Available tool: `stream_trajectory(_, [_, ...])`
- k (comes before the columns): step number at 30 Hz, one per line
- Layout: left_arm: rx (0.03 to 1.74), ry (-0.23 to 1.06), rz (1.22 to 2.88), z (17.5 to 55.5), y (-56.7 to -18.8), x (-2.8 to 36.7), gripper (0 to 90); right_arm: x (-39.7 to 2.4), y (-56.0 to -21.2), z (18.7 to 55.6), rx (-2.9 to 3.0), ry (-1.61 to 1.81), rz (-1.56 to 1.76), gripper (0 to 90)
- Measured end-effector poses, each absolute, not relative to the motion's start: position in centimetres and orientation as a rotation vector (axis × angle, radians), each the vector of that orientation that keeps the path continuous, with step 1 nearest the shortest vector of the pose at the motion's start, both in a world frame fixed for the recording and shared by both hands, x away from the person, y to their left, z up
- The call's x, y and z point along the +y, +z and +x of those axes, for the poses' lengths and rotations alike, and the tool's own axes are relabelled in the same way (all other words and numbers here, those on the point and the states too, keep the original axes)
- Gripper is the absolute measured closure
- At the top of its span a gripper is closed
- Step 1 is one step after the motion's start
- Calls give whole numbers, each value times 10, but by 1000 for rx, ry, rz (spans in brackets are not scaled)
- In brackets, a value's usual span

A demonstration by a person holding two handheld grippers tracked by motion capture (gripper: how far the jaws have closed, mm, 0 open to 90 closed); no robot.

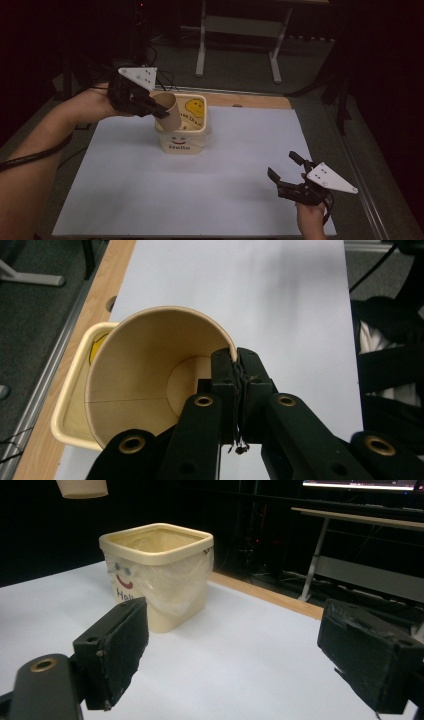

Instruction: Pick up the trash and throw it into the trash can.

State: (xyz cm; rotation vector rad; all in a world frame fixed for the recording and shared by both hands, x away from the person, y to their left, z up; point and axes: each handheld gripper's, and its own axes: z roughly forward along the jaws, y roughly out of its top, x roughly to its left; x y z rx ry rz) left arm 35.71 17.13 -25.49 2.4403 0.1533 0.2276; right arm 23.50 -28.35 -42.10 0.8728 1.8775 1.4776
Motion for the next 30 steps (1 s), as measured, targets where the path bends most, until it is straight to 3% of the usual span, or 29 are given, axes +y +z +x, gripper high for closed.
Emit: stream_trajectory(30, [186,242,2479,406,-243,156,890,-283,-423,236,1895,1465,864,130])
